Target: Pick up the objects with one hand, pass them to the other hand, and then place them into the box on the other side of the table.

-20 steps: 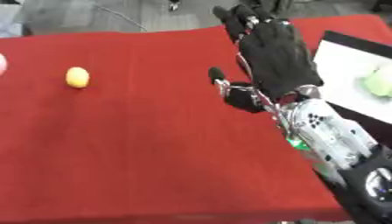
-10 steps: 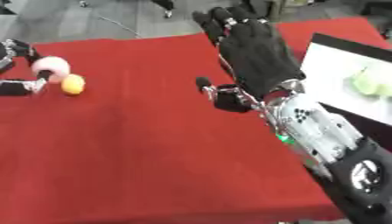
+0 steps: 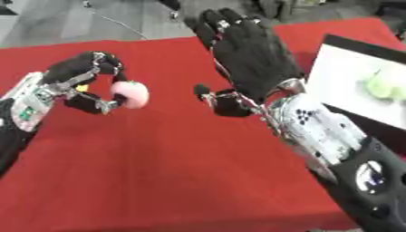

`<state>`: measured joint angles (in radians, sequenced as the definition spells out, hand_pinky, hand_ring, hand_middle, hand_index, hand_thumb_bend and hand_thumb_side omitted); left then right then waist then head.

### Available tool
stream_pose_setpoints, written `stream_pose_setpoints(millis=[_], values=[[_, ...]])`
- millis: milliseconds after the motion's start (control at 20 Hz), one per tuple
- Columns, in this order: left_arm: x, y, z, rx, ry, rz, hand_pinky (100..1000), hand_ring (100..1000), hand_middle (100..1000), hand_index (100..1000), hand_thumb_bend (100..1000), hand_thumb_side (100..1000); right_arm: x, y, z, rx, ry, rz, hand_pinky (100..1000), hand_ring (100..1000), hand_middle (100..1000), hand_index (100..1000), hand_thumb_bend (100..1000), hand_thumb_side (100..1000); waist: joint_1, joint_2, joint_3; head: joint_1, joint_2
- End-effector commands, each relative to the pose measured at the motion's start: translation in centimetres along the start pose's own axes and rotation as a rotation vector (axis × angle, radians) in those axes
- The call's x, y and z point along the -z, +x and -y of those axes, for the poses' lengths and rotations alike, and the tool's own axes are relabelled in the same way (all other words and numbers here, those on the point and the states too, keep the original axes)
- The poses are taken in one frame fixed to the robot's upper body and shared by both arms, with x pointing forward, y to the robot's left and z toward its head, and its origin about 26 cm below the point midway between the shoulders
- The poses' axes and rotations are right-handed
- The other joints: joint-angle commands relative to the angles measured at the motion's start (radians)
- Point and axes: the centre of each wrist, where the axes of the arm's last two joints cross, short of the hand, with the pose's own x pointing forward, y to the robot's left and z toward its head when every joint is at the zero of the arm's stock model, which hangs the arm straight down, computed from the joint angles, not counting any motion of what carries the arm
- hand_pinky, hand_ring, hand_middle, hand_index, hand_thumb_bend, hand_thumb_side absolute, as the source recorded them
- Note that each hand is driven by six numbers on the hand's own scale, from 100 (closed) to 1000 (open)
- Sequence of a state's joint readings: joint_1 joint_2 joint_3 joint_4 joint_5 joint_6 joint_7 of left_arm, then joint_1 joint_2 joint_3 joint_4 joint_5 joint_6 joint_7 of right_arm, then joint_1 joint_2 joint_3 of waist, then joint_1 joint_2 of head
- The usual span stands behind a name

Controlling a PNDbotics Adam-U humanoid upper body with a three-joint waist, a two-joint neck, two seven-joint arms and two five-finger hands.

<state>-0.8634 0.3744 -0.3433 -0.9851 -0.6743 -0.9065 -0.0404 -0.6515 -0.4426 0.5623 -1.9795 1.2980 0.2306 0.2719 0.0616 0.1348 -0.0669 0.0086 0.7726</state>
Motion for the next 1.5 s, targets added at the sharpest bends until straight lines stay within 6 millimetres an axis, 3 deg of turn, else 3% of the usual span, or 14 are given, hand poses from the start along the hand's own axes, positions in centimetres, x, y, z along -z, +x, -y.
stream_pose_setpoints(millis=[50, 400, 800, 1500], values=[[2.6, 0.7, -1.5, 0.000, 0.017, 0.072, 667, 421, 340, 574, 100, 274, 0.1, 0.1, 0.9, 0.002, -0.024, 0.010, 463, 826, 818, 940, 430, 331, -0.003, -0.022, 0.004, -0.007, -0.003], [6.0, 2.0, -2.0, -0.070, 0.050, 0.164, 670, 421, 338, 573, 100, 287, 0.0, 0.5, 0.7, 0.039, -0.007, 0.004, 396, 817, 802, 919, 421, 330, -0.005, -0.021, 0.005, -0.013, -0.003], [6.7, 2.4, -3.4, -0.132, 0.083, 0.199, 671, 420, 337, 572, 100, 306, -0.2, 0.9, 0.4, 0.070, 0.009, -0.007, 348, 811, 789, 899, 419, 323, -0.005, -0.021, 0.007, -0.029, -0.003], [9.4, 4.8, -5.9, -0.277, 0.073, 0.239, 673, 419, 336, 571, 100, 320, -0.1, 1.1, 0.4, 0.087, 0.009, -0.002, 321, 804, 779, 872, 403, 310, -0.007, -0.020, 0.007, -0.030, -0.003]])
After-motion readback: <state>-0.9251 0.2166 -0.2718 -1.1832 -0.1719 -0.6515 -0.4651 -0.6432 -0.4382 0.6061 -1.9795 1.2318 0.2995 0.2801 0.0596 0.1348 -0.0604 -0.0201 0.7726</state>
